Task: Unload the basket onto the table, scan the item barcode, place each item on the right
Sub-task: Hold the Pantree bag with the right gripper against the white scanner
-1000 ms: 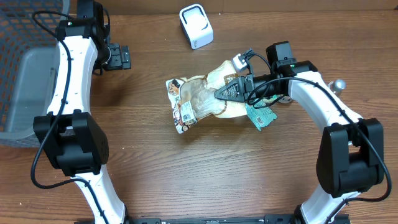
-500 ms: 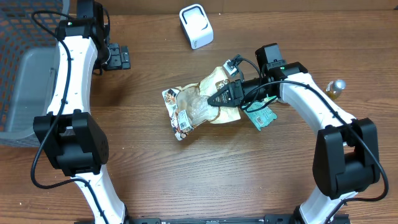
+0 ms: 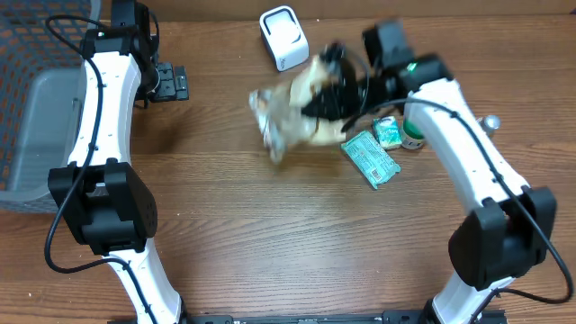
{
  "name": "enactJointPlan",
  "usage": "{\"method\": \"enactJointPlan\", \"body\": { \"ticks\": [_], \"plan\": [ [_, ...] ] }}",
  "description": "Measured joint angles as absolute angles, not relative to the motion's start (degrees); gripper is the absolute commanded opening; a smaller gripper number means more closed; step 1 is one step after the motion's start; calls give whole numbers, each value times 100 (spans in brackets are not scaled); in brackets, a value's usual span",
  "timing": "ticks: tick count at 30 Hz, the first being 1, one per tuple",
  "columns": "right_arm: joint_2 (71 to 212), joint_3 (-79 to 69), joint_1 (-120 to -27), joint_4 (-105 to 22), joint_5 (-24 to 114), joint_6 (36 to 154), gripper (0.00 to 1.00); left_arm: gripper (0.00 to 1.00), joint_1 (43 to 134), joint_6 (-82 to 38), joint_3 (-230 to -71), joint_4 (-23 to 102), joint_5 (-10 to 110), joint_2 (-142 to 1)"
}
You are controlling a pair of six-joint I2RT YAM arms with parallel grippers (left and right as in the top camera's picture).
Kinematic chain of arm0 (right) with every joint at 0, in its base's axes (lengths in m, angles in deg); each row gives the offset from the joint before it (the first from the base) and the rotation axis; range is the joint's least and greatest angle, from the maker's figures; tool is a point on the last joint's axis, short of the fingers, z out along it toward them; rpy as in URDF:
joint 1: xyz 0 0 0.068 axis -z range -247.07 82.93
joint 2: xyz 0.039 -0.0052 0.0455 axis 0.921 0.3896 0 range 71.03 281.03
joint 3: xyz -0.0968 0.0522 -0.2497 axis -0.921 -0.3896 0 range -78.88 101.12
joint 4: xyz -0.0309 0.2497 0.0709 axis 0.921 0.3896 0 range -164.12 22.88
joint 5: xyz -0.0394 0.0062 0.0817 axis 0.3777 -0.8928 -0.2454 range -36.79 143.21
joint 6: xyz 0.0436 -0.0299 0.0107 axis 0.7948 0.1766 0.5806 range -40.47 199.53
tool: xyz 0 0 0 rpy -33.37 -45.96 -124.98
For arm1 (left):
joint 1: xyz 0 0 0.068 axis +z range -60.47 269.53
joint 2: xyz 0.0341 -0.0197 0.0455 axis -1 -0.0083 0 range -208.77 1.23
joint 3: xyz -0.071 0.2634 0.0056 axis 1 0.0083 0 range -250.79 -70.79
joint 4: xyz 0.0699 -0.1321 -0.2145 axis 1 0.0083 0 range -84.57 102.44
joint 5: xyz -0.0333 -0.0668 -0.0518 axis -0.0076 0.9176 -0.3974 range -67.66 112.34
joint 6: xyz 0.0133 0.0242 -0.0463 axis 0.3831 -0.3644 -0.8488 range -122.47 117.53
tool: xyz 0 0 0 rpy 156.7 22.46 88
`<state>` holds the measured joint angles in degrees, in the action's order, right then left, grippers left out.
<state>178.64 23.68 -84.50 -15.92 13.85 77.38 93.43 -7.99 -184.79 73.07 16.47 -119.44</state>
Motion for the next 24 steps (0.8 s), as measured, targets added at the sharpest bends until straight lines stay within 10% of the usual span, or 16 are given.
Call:
{"method": "enactJointPlan", "body": {
  "ticks": [24],
  "plan": [
    [18684, 3630, -9383, -4381, 5700, 4720, 4, 100, 9343, -799, -18479, 7305, 1645, -11944]
  ]
}}
